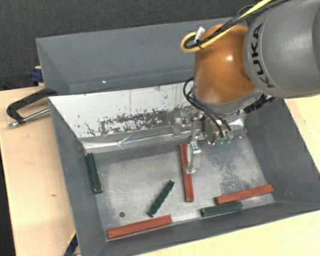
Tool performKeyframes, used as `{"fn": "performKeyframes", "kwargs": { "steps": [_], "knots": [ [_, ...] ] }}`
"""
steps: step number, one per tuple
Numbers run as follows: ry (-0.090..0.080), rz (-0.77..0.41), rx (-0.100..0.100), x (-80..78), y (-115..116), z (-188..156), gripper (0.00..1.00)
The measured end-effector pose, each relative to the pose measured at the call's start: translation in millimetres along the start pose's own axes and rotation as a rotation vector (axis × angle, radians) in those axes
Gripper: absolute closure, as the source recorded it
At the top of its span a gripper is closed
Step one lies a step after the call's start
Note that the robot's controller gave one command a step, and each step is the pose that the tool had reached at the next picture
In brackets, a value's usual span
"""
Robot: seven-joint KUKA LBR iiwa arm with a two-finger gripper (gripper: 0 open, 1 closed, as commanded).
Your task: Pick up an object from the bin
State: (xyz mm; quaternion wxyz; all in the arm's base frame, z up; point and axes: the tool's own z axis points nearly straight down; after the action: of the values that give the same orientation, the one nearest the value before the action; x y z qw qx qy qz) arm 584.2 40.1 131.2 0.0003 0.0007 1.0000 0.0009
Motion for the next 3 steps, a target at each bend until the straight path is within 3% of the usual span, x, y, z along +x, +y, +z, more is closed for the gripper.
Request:
{"fn": "performKeyframes", "kwargs": {
  "steps": [1, 2, 3],
  "knots": [
    [-0.012, -0.051, 0.001, 18.5, 5.1, 15.3, 0.00],
    [0.001, -0.064, 0.000, 55.4, 18.4, 48.6, 0.00],
    [-0.002, -0.048, 0.000, 48.3, 19.6, 34.9, 0.00]
  ]
}}
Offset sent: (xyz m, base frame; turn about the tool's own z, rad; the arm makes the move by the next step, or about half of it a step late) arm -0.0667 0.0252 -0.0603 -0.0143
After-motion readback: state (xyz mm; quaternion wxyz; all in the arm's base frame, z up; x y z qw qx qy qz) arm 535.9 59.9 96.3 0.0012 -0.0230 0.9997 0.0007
